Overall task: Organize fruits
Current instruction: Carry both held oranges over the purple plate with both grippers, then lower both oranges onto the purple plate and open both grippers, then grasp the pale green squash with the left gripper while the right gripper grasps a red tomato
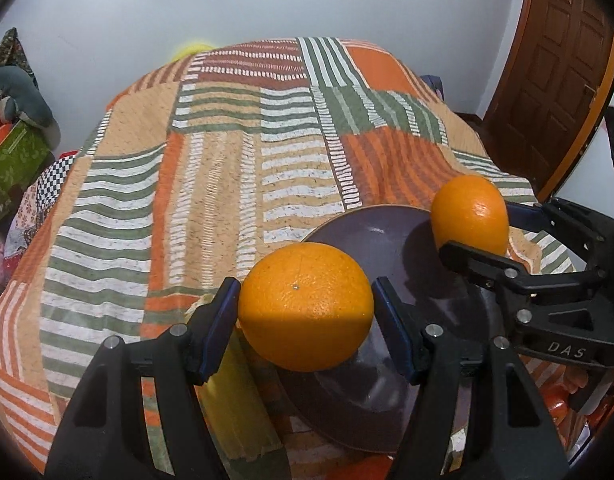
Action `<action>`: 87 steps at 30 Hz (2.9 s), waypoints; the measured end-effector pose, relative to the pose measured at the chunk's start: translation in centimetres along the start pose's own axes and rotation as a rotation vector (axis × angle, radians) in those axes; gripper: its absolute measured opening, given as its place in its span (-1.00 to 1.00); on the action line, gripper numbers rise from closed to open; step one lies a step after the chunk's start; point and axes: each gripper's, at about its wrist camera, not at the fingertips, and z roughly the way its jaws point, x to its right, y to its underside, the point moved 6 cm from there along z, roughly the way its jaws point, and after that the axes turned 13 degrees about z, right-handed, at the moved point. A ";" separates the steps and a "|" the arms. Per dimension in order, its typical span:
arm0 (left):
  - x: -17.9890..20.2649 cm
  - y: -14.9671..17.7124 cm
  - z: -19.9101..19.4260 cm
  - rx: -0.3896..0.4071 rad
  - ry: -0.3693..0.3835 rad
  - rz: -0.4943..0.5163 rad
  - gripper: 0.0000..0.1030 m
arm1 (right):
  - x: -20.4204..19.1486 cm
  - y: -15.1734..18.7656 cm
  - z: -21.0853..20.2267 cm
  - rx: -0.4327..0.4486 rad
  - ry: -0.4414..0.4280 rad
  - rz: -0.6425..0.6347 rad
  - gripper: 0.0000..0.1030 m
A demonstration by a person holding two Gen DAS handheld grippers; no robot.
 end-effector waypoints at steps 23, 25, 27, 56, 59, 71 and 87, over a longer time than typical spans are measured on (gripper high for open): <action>-0.3 0.3 2.7 -0.075 0.034 -0.001 0.31 | 0.3 0.0 2.7 -0.105 0.014 -0.003 0.30; -0.3 0.4 2.6 -0.077 0.047 -0.004 0.37 | 0.3 0.0 2.7 -0.109 0.019 -0.005 0.30; -0.4 0.2 2.1 -0.060 0.028 -0.001 0.57 | 0.2 0.0 2.7 -0.114 0.019 -0.005 0.33; -1.6 4.8 -13.4 0.072 -0.074 -0.030 0.75 | 2.1 1.7 -11.1 0.121 0.041 0.063 0.55; -1.1 6.0 -14.6 0.066 -0.067 -0.031 0.76 | 2.4 3.3 -12.1 0.123 0.060 0.061 0.55; 3.0 9.4 -15.6 0.015 -0.021 -0.019 0.77 | 3.3 10.7 -12.4 0.038 0.049 0.098 0.48; 11.4 11.4 -11.2 -0.105 0.144 0.064 -0.14 | 4.2 15.2 -9.6 -0.071 -0.025 0.167 -0.11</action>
